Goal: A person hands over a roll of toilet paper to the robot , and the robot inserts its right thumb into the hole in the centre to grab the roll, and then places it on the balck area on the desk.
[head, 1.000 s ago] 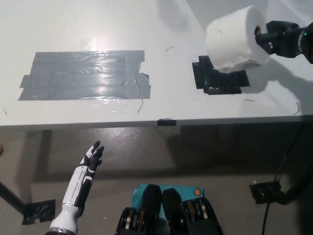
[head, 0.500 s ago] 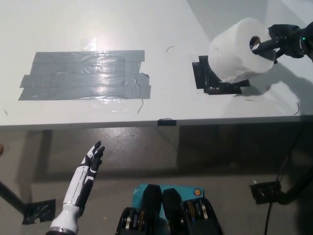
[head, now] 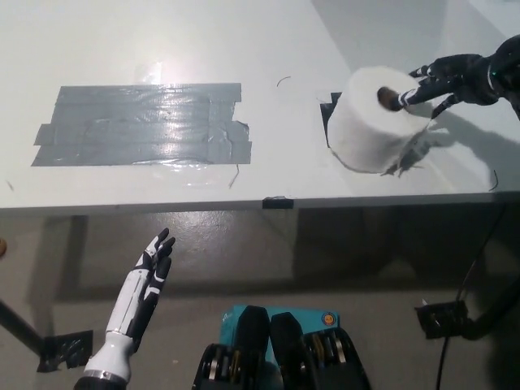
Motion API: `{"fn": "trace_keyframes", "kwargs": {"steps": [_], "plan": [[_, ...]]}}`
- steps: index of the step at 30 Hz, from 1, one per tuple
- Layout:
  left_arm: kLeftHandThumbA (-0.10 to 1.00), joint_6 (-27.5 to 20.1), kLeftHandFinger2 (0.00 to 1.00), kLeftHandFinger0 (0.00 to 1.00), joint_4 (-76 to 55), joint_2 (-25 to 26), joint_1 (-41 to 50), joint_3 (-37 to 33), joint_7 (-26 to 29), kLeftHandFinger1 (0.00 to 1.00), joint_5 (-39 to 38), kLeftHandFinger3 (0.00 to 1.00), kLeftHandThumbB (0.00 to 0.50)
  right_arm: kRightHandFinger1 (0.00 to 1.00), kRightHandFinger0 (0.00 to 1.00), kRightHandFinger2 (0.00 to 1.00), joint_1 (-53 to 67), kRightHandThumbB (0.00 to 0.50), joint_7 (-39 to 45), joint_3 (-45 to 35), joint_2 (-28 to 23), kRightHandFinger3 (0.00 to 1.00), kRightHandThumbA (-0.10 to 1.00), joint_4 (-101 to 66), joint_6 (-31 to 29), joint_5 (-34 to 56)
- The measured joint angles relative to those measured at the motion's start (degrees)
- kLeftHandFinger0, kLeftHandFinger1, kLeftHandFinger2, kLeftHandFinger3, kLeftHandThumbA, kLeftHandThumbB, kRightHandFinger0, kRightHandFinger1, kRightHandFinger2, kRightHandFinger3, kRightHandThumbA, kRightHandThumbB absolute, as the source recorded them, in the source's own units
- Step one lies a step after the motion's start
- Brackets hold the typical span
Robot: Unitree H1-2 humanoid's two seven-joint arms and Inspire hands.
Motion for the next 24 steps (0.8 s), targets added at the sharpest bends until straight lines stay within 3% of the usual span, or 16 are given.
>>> {"fn": "trace_keyframes", "kwargs": {"steps": [4, 10, 12, 15, 17, 19, 24], "plan": [[0.95, 0.0, 1.00, 1.00, 0.0, 0.0, 0.0, 0.0, 0.0, 1.00, 0.0, 1.00, 0.054, 1.00, 1.00, 1.00, -0.2, 0.500, 1.3, 0.0, 0.0, 1.00, 0.66, 0.0, -0.4, -0.4], [0.95, 0.3, 1.00, 1.00, 0.0, 0.0, 0.0, 0.0, 0.0, 1.00, 0.0, 1.00, 0.056, 1.00, 1.00, 1.00, -0.2, 0.497, 0.1, -2.6, 0.0, 1.00, 0.83, -0.3, -0.3, -0.2], [0.96, 0.5, 1.00, 1.00, -0.1, 0.0, 0.0, 0.0, 0.0, 1.00, 0.0, 1.00, 0.044, 1.00, 1.00, 1.00, -0.2, 0.420, -1.4, -3.4, 0.0, 1.00, 0.78, -0.6, -0.6, -0.2], [0.95, 0.6, 1.00, 1.00, -0.2, 0.0, 0.0, 0.0, 0.0, 1.00, 0.0, 1.00, 0.043, 1.00, 1.00, 1.00, -0.2, 0.409, -3.1, -5.0, 0.0, 1.00, 0.79, -1.2, -0.9, 0.0], [0.95, 0.7, 1.00, 1.00, -0.2, 0.0, 0.0, 0.0, 0.0, 1.00, 0.0, 1.00, 0.038, 1.00, 1.00, 1.00, -0.2, 0.419, -5.5, -7.7, 0.0, 1.00, 0.84, -2.1, -1.3, 0.9], [0.96, 0.8, 1.00, 1.00, -0.2, 0.0, 0.0, 0.0, 0.0, 1.00, 0.0, 1.00, 0.040, 1.00, 1.00, 1.00, -0.2, 0.467, -8.3, -11.5, 0.0, 1.00, 0.90, -3.5, -2.2, 2.0], [1.00, 0.9, 1.00, 1.00, -0.1, 0.0, 0.0, 0.0, 0.0, 1.00, 0.0, 1.00, 0.060, 1.00, 1.00, 1.00, -0.2, 0.472, -12.9, -15.4, 0.1, 1.00, 1.00, -5.7, -4.0, 2.8]]}}
